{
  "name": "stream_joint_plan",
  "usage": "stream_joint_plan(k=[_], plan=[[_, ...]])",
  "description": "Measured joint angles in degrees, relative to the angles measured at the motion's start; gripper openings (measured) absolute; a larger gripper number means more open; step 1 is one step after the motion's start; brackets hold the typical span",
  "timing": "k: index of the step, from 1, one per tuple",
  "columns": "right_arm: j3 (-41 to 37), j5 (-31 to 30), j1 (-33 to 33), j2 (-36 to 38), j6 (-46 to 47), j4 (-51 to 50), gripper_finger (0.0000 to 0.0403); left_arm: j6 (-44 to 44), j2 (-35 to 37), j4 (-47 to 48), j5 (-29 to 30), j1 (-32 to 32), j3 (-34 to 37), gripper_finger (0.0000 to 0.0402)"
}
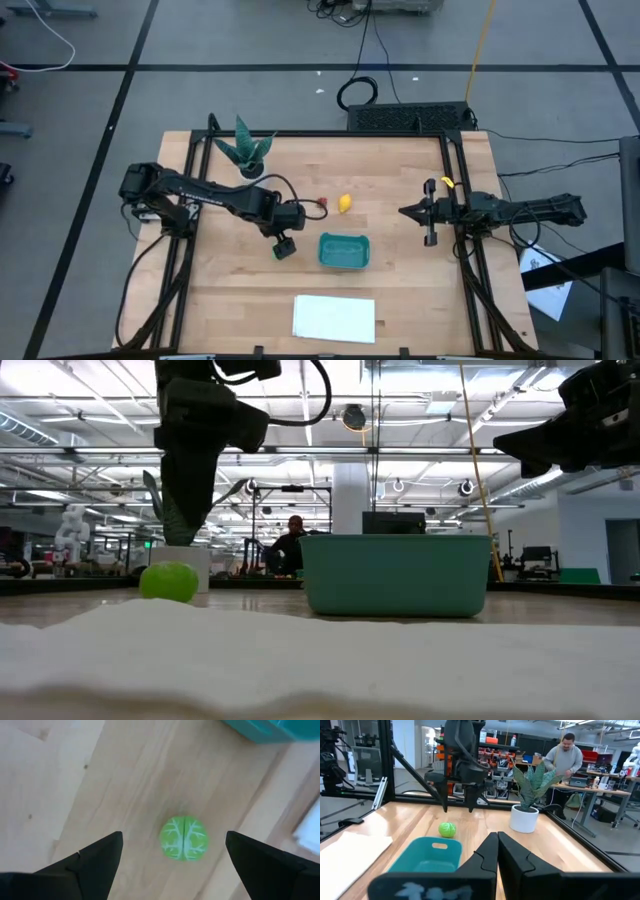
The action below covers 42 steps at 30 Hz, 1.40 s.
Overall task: Pick and placing Produce into tupperware
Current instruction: Put the cabbage into the blue bin
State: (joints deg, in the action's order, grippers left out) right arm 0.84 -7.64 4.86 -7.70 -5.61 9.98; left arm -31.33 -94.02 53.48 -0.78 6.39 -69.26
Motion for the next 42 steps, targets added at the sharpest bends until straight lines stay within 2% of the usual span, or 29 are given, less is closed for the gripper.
stream_joint_plan(k=[8,17,21,28,42], plan=[[0.0,0.0,-0.02,0.0,0.0,-0.08,0.0,7.42,-0.02,-0.37,1.22,1.8,0.2,0.0361],[0.0,0.0,-0.01,0.0,0.0,-0.85,0.0,3.76,-0.04,-1.27,-0.67,2.19,0.2,0.0398],[0.0,0.0,-0.01,0.0,0.0,-0.98,0.0,0.73,-0.04,-1.28,-0.61,2.9,0.21,0.0393],[0.0,0.01,-0.01,0.0,0.0,-1.29,0.0,1.61,-0.74,-1.55,1.7,5.05,0.44,0.0391],[0.0,0.01,-0.01,0.0,0.0,-1.27,0.0,2.4,-0.65,-10.26,0.56,4.48,8.29,0.039]])
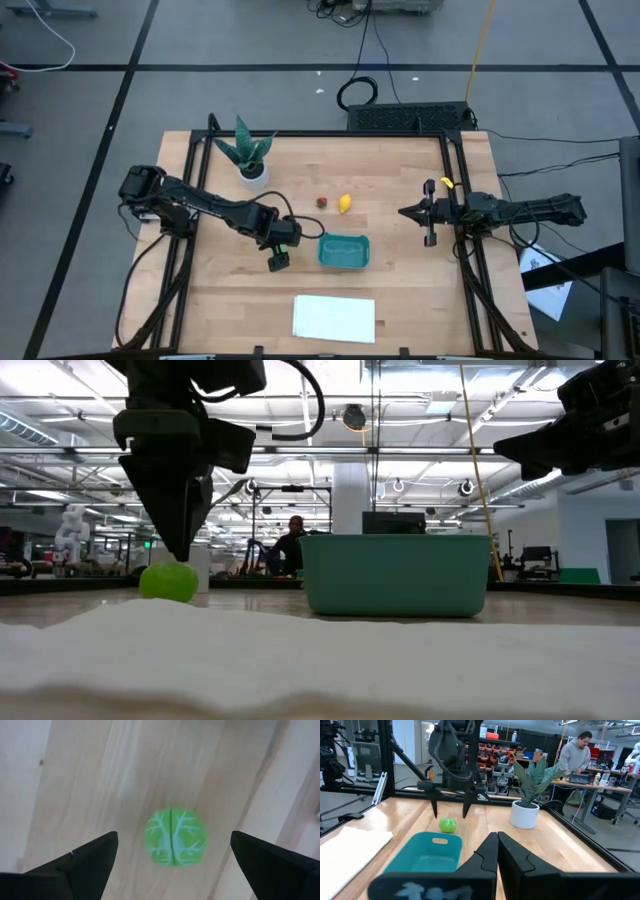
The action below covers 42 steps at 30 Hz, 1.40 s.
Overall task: Pick and placing Produce into tupperware
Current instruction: Put the cabbage into the blue bin
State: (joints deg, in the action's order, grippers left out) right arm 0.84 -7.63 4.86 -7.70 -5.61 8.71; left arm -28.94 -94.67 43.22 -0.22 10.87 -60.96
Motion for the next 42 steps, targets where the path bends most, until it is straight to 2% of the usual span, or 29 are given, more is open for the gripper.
stream_joint_plan(k=[5,22,31,42], plan=[[0.0,0.0,0.0,0.0,-0.19,0.0,0.0,0.56,0.0,-4.01,-0.2,0.06,1.0,0.039],[-0.01,-0.01,-0.01,0.0,-0.61,-0.02,0.0,1.56,0.0,-4.2,-2.74,0.19,1.15,0.039],[-0.01,-0.01,0.0,0.0,-0.62,-0.04,0.0,1.44,0.02,-3.44,-0.97,0.5,1.17,0.039],[0.0,-0.01,-0.01,0.0,-0.61,-0.05,0.0,-0.8,0.02,-4.91,-1.06,0.28,4.37,0.039]])
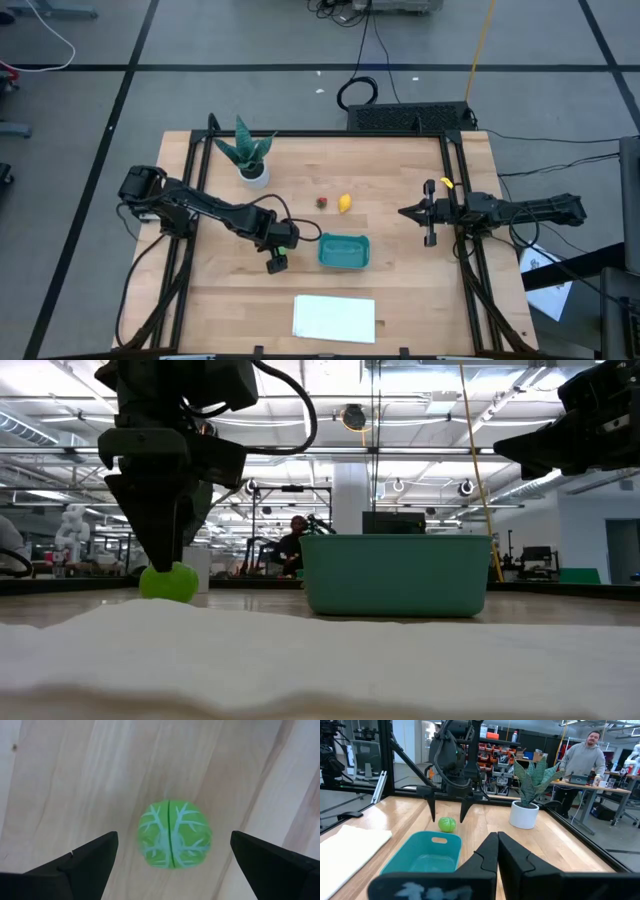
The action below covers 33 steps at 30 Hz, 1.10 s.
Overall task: Pick and placing Produce into tupperware
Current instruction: Put the cabbage into the blue bin
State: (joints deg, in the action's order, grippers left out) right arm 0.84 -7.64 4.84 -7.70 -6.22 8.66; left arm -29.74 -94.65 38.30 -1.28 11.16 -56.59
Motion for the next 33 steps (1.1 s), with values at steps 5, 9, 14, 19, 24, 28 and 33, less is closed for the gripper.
stream_joint_plan(k=[5,9,14,19,24,28,33], plan=[[0.0,0.0,0.01,0.0,0.0,-0.01,0.0,0.22,0.0,-2.09,-0.15,0.0,1.18,0.039],[-0.02,0.0,0.02,0.0,-0.02,-0.02,0.0,0.26,0.0,-2.52,-0.05,0.0,2.1,0.039],[-0.01,0.0,0.01,0.0,-0.22,0.0,0.0,0.02,0.0,-2.92,0.26,0.0,2.16,0.039],[0.0,0.0,0.01,0.0,-0.22,-0.02,0.0,0.3,0.0,-4.17,0.83,0.0,2.16,0.039],[0.0,0.0,0.02,0.0,-0.22,0.0,0.0,0.72,0.0,-4.41,1.58,0.0,2.16,0.039],[0.0,0.0,0.01,0.0,-0.31,-0.01,0.0,0.93,0.0,-4.39,2.6,0.0,2.16,0.039],[0.0,0.0,0.02,0.0,-0.44,0.0,0.0,0.98,0.0,-4.39,2.86,0.0,2.16,0.039]])
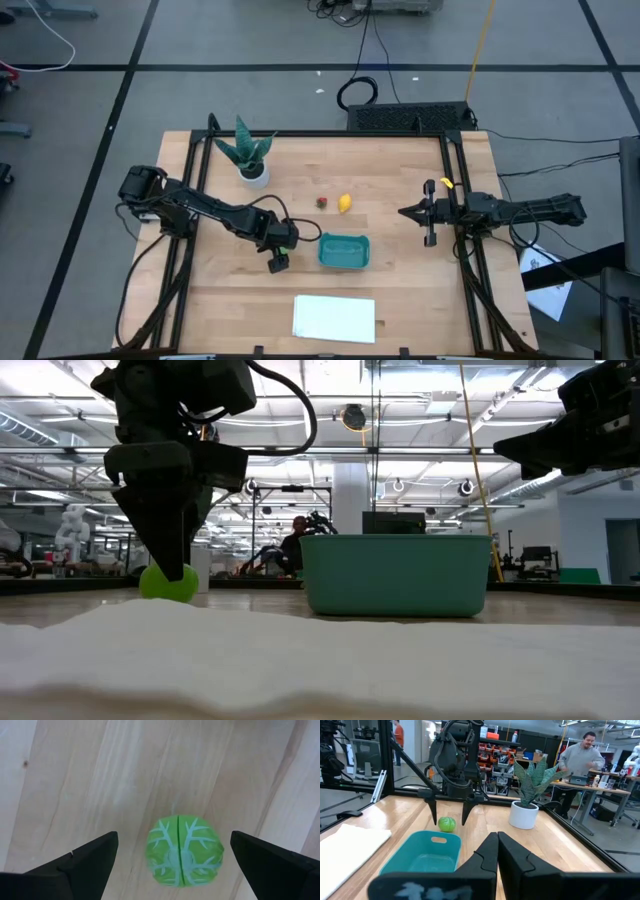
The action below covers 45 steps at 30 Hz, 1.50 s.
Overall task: Pick and placing Produce into tupperware
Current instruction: Put the cabbage into the blue bin
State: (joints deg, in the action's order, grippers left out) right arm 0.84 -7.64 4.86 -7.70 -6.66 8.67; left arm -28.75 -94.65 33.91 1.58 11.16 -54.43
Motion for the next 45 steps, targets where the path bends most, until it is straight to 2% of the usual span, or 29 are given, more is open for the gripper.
stream_joint_plan(k=[39,42,45], plan=[[-0.02,0.0,-0.02,0.0,0.0,-0.02,0.0,-1.01,0.0,0.11,-1.83,0.02,0.0,0.0389],[0.0,0.0,-0.02,0.0,0.0,-0.02,0.0,-1.03,0.0,0.09,-1.68,0.0,0.0,0.0376],[-0.02,-0.02,0.0,0.0,0.0,-0.02,0.0,-1.04,0.0,0.04,-1.68,0.0,0.0,0.0346]])
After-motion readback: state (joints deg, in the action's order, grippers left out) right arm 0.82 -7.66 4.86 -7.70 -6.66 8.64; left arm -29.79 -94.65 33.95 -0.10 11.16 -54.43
